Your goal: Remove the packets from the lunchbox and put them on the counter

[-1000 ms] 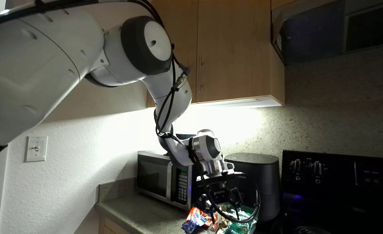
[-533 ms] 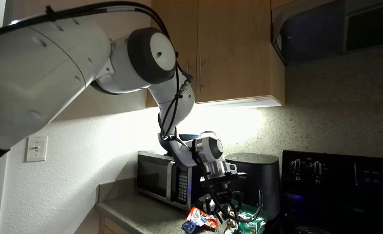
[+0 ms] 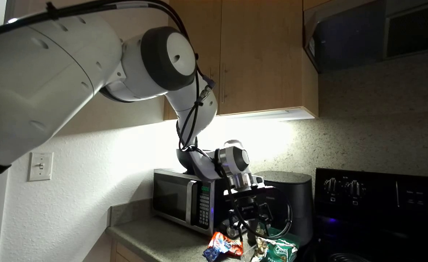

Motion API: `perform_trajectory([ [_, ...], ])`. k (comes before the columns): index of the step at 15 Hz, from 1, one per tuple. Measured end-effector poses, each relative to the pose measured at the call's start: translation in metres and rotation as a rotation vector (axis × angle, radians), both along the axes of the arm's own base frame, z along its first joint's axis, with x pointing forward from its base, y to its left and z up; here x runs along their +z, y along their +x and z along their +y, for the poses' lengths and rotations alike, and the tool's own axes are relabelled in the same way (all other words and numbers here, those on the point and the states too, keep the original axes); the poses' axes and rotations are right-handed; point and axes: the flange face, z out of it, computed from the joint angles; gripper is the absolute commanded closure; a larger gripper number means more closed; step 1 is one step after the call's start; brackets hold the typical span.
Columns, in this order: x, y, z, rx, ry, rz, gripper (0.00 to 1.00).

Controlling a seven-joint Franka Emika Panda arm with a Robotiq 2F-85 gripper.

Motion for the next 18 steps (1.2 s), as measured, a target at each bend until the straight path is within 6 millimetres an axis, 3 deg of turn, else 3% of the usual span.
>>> perform_trajectory([
  [3,0.010,-0.001,-0.010,-0.017,-0.003,-0.018,0.00],
  [7,0.014,-0.006,-0.042,-0.074,0.002,-0.042,0.00],
  [12,0.003,-0.013,-0.067,-0.126,0.013,-0.029,0.06],
  [14,-0.006,-0.013,-0.068,-0.134,0.018,-0.013,0.13],
  [15,-0.010,-0.012,-0.068,-0.135,0.020,-0.004,0.21],
  [16,-0.014,-0.010,-0.067,-0.135,0.021,0.006,0.38],
  [18,-0.021,-0.007,-0.064,-0.134,0.023,0.025,0.52],
])
